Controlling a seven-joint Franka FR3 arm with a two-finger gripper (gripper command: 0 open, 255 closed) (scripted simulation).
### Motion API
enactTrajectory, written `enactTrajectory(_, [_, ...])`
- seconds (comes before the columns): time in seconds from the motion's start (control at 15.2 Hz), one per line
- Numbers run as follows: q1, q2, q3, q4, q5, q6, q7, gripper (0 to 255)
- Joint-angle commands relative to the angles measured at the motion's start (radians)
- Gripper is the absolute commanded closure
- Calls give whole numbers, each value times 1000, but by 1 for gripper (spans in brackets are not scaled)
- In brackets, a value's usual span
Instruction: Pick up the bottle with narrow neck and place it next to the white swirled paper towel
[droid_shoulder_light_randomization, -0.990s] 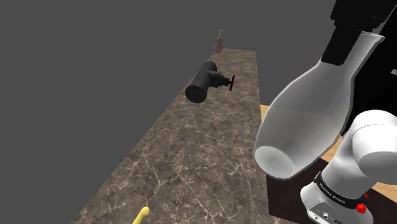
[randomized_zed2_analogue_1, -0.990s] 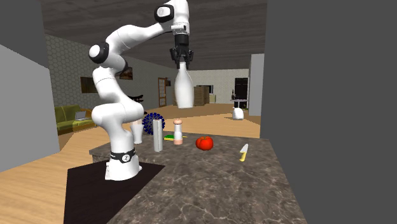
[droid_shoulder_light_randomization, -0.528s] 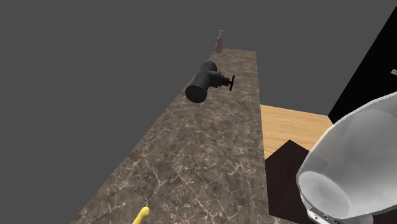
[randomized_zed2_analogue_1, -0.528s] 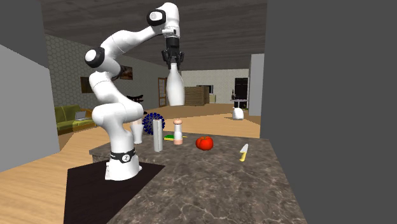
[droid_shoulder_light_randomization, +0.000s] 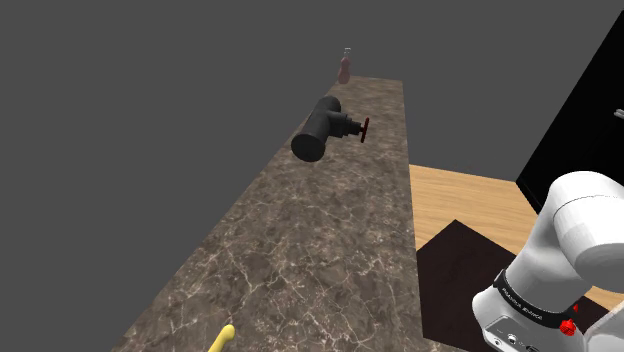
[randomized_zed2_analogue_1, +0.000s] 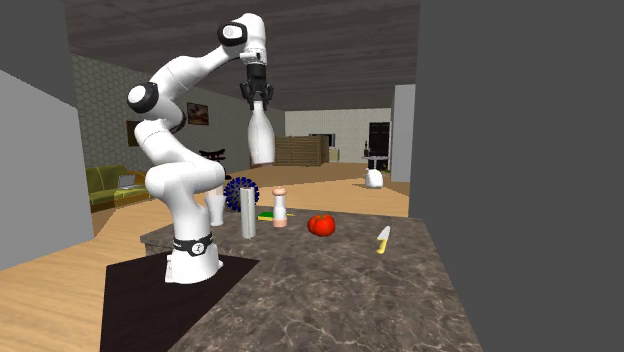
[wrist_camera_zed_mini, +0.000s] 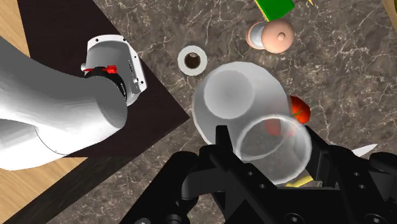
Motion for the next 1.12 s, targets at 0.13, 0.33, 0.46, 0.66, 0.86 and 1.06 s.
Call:
enactTrajectory(0.13, [12,-32,29,57,73,-55,100,255])
enactTrajectory(0.33, [18,-49,53,110,133,-93,182,255])
enactTrajectory(0.46, [19,-56,70,150,176,-116,241,255])
enactTrajectory(0.66, [19,-60,97,212,237,-144,327,255])
enactTrajectory(0.86, [33,-102,97,145,239,-121,308,255])
enactTrajectory(1.06, [47,-143,99,81,243,-99,292,255])
